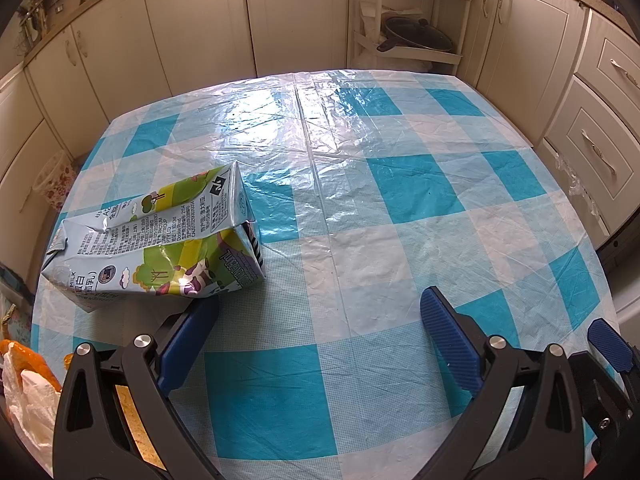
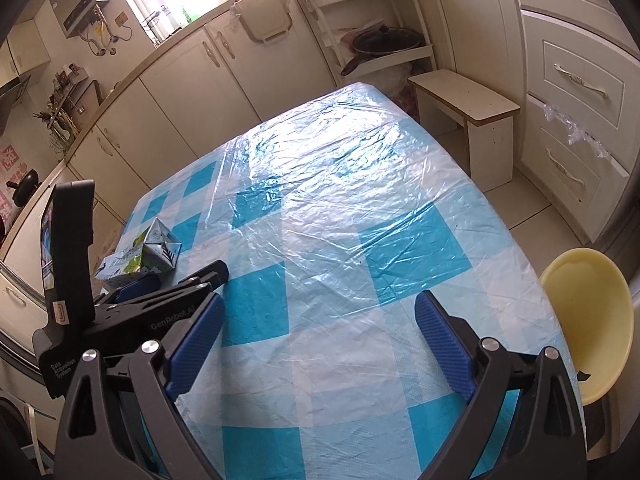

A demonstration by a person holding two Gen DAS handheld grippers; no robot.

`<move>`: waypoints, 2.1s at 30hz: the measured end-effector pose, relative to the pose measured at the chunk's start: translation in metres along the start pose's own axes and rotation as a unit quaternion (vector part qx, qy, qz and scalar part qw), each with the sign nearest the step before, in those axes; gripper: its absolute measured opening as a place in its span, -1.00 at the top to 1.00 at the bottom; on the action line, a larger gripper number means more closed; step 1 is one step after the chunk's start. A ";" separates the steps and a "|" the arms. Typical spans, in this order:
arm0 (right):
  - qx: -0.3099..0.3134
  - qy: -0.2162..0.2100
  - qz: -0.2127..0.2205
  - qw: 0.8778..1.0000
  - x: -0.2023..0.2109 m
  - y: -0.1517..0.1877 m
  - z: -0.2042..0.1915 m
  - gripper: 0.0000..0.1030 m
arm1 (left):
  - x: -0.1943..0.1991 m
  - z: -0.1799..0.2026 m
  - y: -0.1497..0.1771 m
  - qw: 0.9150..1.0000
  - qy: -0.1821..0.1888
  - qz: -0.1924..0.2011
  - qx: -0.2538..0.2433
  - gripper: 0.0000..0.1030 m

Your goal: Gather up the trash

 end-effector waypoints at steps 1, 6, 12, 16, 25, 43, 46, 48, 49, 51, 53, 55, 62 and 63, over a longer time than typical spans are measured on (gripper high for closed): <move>0.004 0.006 0.000 1.000 -0.001 0.001 -0.002 -0.78 | 0.000 0.000 0.000 1.000 0.000 0.000 0.000 -0.87; 0.032 0.038 0.001 0.999 -0.003 0.003 -0.012 -0.78 | 0.000 0.000 0.000 1.000 0.000 0.000 0.000 -0.87; 0.048 0.060 -0.004 0.997 -0.005 0.004 -0.013 -0.78 | 0.000 0.000 0.000 1.000 0.000 0.000 0.000 -0.87; 0.051 0.067 -0.010 0.996 -0.008 0.004 -0.012 -0.78 | 0.000 0.000 -0.001 1.000 0.000 0.000 0.000 -0.87; 0.040 0.052 -0.010 0.998 -0.007 0.004 -0.009 -0.79 | 0.000 0.000 0.000 1.000 0.000 0.000 0.000 -0.87; 0.017 0.020 0.001 1.000 -0.003 0.002 -0.008 -0.80 | 0.000 0.000 0.000 1.000 0.000 0.000 0.000 -0.87; 0.012 0.010 0.006 1.000 -0.001 0.002 -0.007 -0.80 | 0.000 0.000 -0.001 1.000 0.000 0.000 0.000 -0.87; 0.007 0.003 0.009 1.000 0.000 0.002 -0.006 -0.80 | 0.000 0.000 0.000 1.000 -0.001 0.000 -0.001 -0.87; 0.005 -0.002 0.009 1.000 0.001 0.002 -0.005 -0.80 | 0.000 0.000 0.000 1.000 -0.001 0.000 -0.001 -0.87; -0.001 -0.011 0.006 1.000 0.001 0.002 -0.003 -0.80 | 0.000 0.000 0.000 1.000 -0.001 -0.001 0.000 -0.87; -0.007 -0.019 0.007 1.000 0.001 0.002 -0.002 -0.80 | 0.000 -0.001 0.000 1.000 0.000 -0.001 0.000 -0.87; -0.011 -0.024 0.008 1.000 0.001 0.001 -0.001 -0.80 | 0.000 0.000 0.000 1.000 0.000 -0.001 -0.001 -0.87; -0.035 -0.026 0.023 0.999 0.005 -0.004 0.007 -0.80 | 0.039 -0.004 0.003 0.999 -0.038 0.024 0.000 -0.87; -0.034 -0.025 0.025 0.999 0.006 -0.004 0.007 -0.80 | 0.050 -0.004 0.002 0.999 -0.036 0.030 0.000 -0.87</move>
Point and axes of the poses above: each gripper's, at about its wrist camera, not at the fingertips, and x roughly against the way its jaws point, z to its right, y to its underside, the point moved 5 cm from there along -x, roughly the way its jaws point, and after that the axes turned 1 degree about -z, right-handed, at the moved point
